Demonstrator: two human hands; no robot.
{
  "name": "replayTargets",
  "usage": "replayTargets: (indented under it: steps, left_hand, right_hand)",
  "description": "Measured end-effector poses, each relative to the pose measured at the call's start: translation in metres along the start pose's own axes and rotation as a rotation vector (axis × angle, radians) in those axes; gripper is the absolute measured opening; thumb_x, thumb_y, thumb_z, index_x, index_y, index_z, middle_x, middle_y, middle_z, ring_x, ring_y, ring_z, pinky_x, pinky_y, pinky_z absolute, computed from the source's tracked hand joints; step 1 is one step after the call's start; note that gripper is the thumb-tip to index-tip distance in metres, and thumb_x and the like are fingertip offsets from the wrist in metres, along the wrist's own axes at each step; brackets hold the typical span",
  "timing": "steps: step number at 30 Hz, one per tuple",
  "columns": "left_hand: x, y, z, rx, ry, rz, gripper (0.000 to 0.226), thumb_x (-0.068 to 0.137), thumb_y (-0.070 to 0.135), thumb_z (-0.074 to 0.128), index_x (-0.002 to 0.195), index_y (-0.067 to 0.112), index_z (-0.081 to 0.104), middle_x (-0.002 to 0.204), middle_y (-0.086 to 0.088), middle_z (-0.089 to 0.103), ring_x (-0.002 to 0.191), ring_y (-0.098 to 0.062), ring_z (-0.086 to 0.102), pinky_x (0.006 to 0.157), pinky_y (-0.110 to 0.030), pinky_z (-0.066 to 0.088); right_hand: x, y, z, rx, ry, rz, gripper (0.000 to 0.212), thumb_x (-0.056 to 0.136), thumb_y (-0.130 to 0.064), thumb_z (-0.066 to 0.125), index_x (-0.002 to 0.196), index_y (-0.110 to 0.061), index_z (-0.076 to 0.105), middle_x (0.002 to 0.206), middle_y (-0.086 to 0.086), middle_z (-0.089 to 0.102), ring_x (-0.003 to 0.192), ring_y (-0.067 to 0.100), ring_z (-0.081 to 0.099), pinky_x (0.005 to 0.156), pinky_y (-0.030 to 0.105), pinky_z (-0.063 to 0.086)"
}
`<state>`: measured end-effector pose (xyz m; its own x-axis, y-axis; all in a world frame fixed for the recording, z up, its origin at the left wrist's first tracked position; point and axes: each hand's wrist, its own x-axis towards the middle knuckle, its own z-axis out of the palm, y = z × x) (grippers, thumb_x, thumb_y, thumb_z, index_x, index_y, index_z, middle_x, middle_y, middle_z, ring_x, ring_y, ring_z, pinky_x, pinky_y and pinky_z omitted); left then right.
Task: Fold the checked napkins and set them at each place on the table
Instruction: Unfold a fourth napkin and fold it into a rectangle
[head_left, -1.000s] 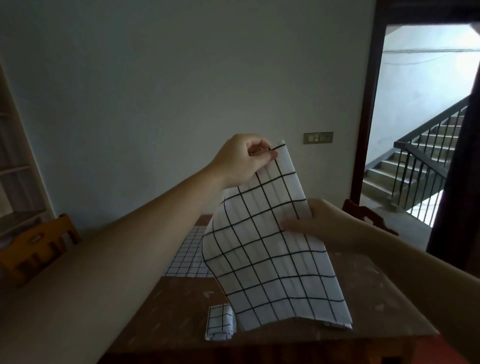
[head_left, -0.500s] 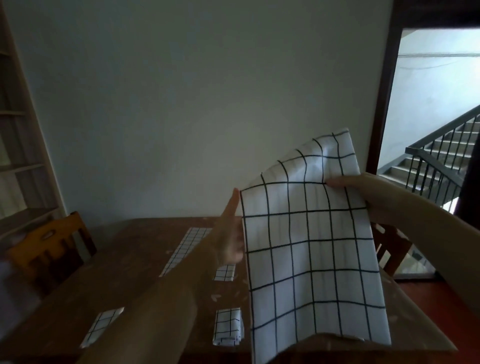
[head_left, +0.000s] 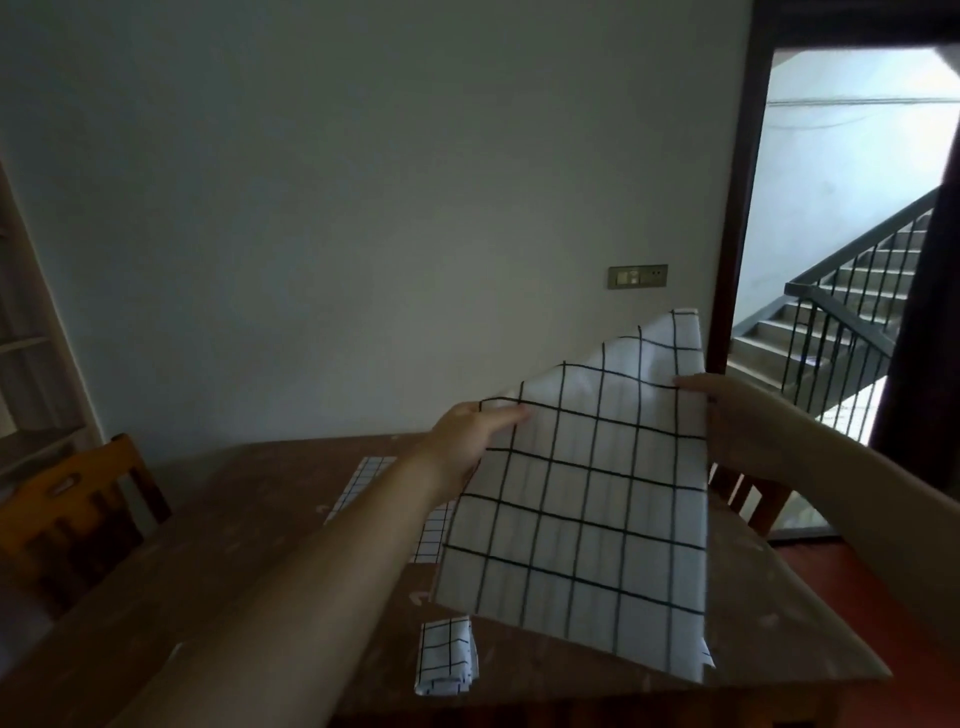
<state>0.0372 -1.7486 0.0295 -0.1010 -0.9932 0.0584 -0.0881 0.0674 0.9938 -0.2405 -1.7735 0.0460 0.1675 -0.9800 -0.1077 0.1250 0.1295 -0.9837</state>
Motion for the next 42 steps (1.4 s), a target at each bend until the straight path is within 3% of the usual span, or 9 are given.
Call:
replayTargets:
  steps: [3,9,12,19,23,30,35,39,42]
  left_hand:
    - [0.008,-0.007,-0.006,-0.035,0.055,-0.015,0.039,0.09,0.034,0.064,0.121,0.01,0.066,0.126,-0.006,0.065,0.119,-0.022,0.056,0.096,-0.032,0.041]
    - [0.013,-0.016,-0.009,-0.097,0.052,-0.03,0.06,0.094,0.036,0.058,0.143,0.006,0.042,0.153,-0.011,0.037,0.143,-0.025,0.028,0.099,-0.03,0.024]
    - [0.015,-0.022,-0.015,-0.069,0.084,-0.048,0.056,0.093,0.038,0.058,0.139,0.007,0.049,0.15,-0.007,0.042,0.141,-0.021,0.033,0.097,-0.027,0.023]
    - [0.009,-0.026,-0.02,0.005,0.141,-0.062,0.049,0.094,0.039,0.057,0.135,0.011,0.054,0.145,-0.005,0.049,0.138,-0.023,0.038,0.1,-0.032,0.027]
    - [0.003,-0.017,-0.015,-0.02,0.113,-0.135,0.037,0.097,0.031,0.054,0.13,0.014,0.057,0.116,0.005,0.061,0.103,-0.012,0.056,0.071,-0.008,0.045]
    - [0.011,-0.024,-0.017,-0.077,0.255,-0.157,0.058,0.054,0.039,0.086,0.104,0.012,0.072,0.119,-0.011,0.068,0.114,-0.031,0.06,0.097,-0.048,0.051]
    - [0.016,-0.023,-0.017,-0.137,0.337,-0.159,0.031,0.075,0.026,0.081,0.099,0.01,0.071,0.112,-0.011,0.07,0.108,-0.029,0.063,0.092,-0.043,0.055]
    - [0.015,-0.021,-0.019,-0.137,0.36,-0.165,0.02,0.079,0.021,0.078,0.094,0.01,0.072,0.096,-0.007,0.071,0.088,-0.021,0.064,0.066,-0.029,0.05]
    - [0.014,-0.021,-0.022,-0.133,0.382,-0.173,0.014,0.077,0.023,0.079,0.085,0.016,0.07,0.099,-0.007,0.07,0.088,-0.021,0.062,0.065,-0.028,0.048]
  right_hand:
    - [-0.002,0.019,-0.002,-0.005,-0.008,0.056,0.025,0.085,-0.021,0.063,0.105,-0.006,0.063,0.083,0.012,0.069,0.068,0.024,0.07,0.056,0.036,0.057]
    - [0.005,0.043,0.009,-0.129,0.22,-0.058,0.035,0.087,0.002,0.061,0.118,-0.014,0.056,0.095,0.014,0.064,0.072,0.024,0.066,0.057,0.035,0.058]
    - [0.009,0.046,0.008,-0.133,0.289,-0.092,0.055,0.088,0.001,0.062,0.137,-0.019,0.046,0.097,0.011,0.062,0.08,0.026,0.065,0.074,0.046,0.058]
    - [0.012,0.045,0.001,-0.075,0.277,-0.172,0.059,0.086,0.004,0.063,0.137,-0.022,0.047,0.108,0.019,0.064,0.078,0.024,0.066,0.059,0.033,0.053]
    - [0.013,0.043,0.003,-0.36,0.363,-0.33,0.071,0.08,0.004,0.071,0.136,-0.031,0.045,0.117,0.009,0.058,0.095,0.023,0.063,0.067,0.031,0.052]
    - [0.013,0.031,-0.002,-0.435,0.355,-0.422,0.041,0.08,-0.005,0.072,0.108,-0.033,0.066,0.12,-0.001,0.063,0.109,0.019,0.061,0.094,0.037,0.05]
    - [0.004,0.026,0.0,-0.736,0.387,-0.546,0.026,0.084,-0.012,0.072,0.107,-0.023,0.07,0.093,-0.003,0.069,0.075,0.003,0.062,0.06,0.013,0.04]
    - [0.005,0.025,-0.002,-0.945,0.398,-0.595,0.021,0.084,-0.015,0.073,0.105,-0.016,0.073,0.085,-0.006,0.066,0.073,-0.01,0.056,0.062,0.005,0.034]
    - [0.004,0.024,-0.004,-1.071,0.371,-0.635,0.019,0.085,-0.015,0.071,0.103,-0.014,0.074,0.089,-0.005,0.069,0.073,-0.009,0.055,0.065,0.002,0.032]
